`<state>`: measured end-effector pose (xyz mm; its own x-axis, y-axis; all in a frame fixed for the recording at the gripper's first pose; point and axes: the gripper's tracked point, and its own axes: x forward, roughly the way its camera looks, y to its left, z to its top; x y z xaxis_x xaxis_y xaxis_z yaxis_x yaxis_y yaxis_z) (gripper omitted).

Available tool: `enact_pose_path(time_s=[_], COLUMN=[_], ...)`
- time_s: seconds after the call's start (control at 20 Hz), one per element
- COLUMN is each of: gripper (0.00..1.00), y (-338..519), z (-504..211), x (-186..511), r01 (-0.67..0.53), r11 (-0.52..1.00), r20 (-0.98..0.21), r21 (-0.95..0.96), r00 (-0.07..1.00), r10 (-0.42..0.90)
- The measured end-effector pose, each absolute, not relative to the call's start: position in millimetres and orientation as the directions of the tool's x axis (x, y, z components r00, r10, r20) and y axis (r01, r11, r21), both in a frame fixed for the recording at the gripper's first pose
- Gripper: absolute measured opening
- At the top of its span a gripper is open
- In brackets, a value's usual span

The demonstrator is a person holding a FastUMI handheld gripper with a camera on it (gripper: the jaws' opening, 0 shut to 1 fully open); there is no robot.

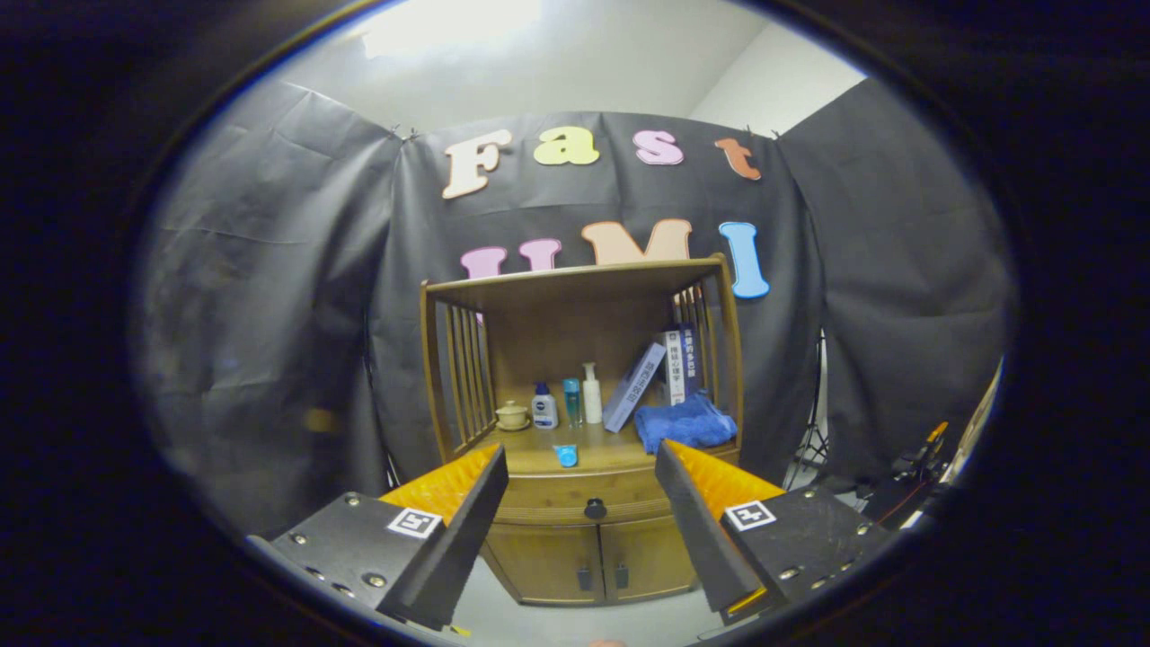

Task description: Pull open the drawer, take out the items inside it, and place them on the countertop above the cabinet.

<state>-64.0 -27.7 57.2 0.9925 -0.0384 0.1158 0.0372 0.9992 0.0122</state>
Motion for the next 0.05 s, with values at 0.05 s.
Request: enact_pose_path(time_s=[0.05], gripper=[0.99], y=[-27.7], z=[54.5], x=[-62.5], r01=[0.039], r11=[0.999], r20=[0.114], r21=[0.017], r00=[0.993], r10=[-0.041])
